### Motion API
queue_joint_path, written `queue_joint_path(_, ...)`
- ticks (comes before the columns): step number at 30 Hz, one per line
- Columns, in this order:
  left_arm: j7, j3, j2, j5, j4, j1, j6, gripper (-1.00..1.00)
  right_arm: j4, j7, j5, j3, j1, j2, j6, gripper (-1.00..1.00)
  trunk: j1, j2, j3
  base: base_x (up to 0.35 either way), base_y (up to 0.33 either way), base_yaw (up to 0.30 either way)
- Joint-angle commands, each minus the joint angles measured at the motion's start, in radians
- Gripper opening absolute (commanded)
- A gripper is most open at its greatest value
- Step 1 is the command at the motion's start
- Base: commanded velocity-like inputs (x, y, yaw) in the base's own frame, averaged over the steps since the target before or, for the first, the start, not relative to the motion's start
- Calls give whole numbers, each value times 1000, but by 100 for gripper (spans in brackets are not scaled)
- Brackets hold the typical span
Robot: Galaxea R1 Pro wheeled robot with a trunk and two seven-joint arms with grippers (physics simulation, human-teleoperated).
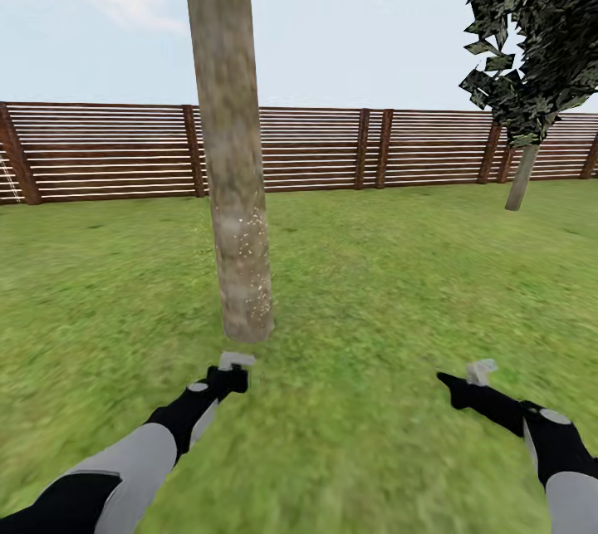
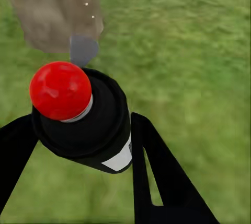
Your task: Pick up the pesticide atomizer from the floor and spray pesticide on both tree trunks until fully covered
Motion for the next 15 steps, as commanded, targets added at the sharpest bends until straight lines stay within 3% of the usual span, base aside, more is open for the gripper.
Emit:
queue_joint_path(1,72,-2,0,50,6,22,-46,-100,1,-79,0,-54,0,-2,-57,-100,0,0,0,0,0,0)
queue_joint_path(2,140,-1,1,96,9,43,-82,-100,2,-165,1,-105,1,-1,-96,-100,0,0,0,0,0,0)
queue_joint_path(4,222,-1,15,145,12,82,-117,-100,17,-279,2,-163,5,0,-126,-100,0,0,0,0,0,0)
queue_joint_path(5,245,0,23,157,13,109,-143,-100,40,-308,2,-177,6,0,-132,100,0,0,0,0,0,0)
queue_joint_path(8,259,1,43,165,42,148,-178,-100,119,-325,2,-186,24,-1,-136,100,0,0,0,0,0,0)
queue_joint_path(11,261,1,59,170,116,158,-232,-100,182,-329,2,-187,97,-1,-161,100,0,0,0,0,0,0)
queue_joint_path(12,261,1,60,190,145,160,-251,-100,208,-330,2,-187,122,0,-202,100,0,0,0,0,0,0)
queue_joint_path(15,261,0,60,309,177,179,-278,-100,345,-371,2,-187,146,5,-314,100,0,0,0,0,0,0)
